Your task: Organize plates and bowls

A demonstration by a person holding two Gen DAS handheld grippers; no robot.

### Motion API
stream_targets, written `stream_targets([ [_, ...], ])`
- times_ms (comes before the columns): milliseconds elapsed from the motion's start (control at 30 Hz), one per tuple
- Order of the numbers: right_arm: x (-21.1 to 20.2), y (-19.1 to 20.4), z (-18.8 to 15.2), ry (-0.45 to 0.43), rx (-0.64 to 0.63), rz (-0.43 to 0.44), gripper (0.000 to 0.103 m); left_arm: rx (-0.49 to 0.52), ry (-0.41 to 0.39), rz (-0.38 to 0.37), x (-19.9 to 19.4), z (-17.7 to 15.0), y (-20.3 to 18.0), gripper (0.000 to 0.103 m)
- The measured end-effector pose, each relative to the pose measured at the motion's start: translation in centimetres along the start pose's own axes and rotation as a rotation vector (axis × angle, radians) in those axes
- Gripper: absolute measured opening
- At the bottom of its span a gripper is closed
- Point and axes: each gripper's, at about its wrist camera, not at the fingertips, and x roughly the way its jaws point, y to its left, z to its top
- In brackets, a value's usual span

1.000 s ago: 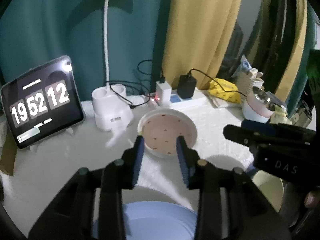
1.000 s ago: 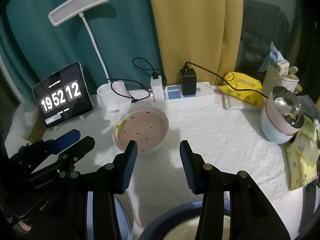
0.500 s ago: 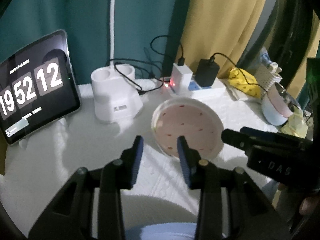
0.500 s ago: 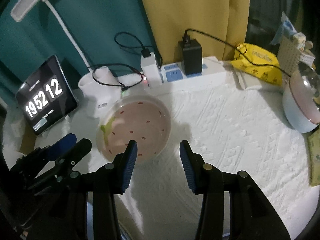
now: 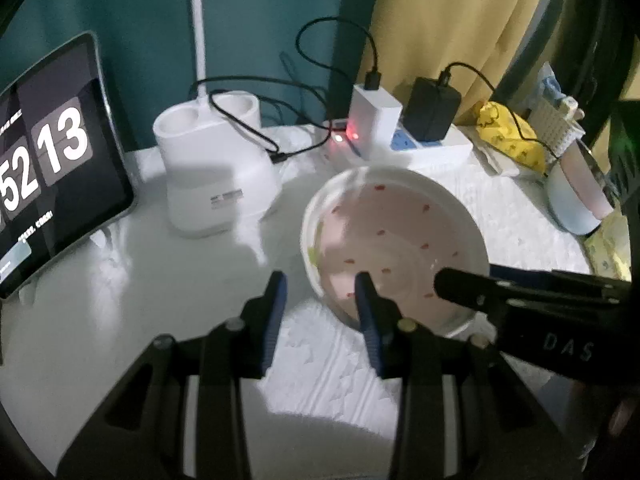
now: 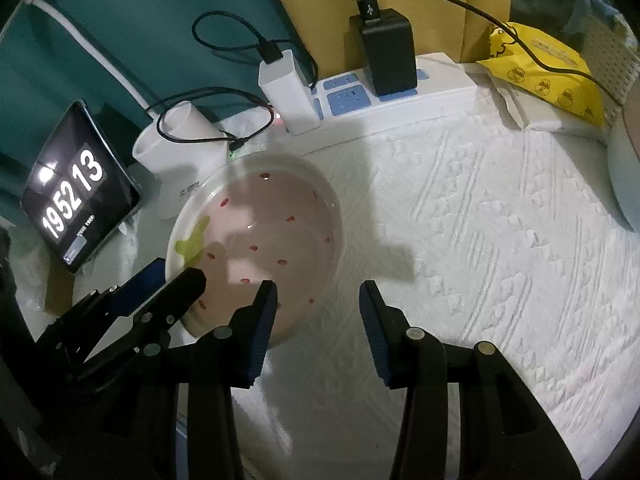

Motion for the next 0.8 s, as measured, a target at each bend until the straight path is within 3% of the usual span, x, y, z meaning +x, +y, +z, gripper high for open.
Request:
stream_targets([
  [100,0.4,0.5,-0.1,0.004,-0.026,-0.006,0.031,0.007,0.004,-0.006,0.5,0.0,-0.2,0.037],
  [233,0.3,0.6,-0.1,-0.012,-0.036,-0.014,0.026,0.002,0.012,-0.035,1.1,0.0,-0.2,0.032],
  [400,-0.3,0.3,-0.2,-0.041,-0.033,-0.029,0.018,0.020,-0.006,-0.019,0.8,-0.3,-0.6,0.027],
  [800,-2.9,0.4,-0.9,-0.127,-0.061,-0.030,0.015,0.018,-0.051,-0.016,-1.7,-0.7,-1.1,0.025],
])
